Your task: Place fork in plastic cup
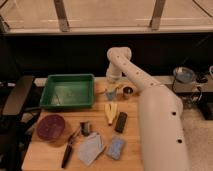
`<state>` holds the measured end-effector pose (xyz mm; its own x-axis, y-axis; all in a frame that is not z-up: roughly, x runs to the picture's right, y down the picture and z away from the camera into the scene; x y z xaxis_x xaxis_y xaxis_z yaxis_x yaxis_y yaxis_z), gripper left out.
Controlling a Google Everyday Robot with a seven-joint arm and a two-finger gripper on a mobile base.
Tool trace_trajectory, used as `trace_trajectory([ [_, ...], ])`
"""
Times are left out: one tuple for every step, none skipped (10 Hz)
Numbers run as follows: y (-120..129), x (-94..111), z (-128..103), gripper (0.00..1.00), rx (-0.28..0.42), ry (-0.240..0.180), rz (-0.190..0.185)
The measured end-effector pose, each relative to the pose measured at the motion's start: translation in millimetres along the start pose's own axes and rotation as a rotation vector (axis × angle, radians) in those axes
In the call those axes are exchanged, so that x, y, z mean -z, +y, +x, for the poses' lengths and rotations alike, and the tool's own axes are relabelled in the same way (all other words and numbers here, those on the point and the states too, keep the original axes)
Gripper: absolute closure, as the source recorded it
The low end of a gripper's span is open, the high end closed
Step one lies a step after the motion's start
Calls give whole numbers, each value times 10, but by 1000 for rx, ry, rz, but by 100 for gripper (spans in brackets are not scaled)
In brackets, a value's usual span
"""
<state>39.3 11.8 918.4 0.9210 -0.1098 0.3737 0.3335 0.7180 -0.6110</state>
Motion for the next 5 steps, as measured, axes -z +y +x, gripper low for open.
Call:
trace_trajectory([
  [2,3,1,40,1,1,-1],
  [3,7,-2,36,2,2,-1],
  [7,14,1,36,2,2,-1],
  [12,23,5,36,2,3,-1],
  [16,33,7,36,3,4,0],
])
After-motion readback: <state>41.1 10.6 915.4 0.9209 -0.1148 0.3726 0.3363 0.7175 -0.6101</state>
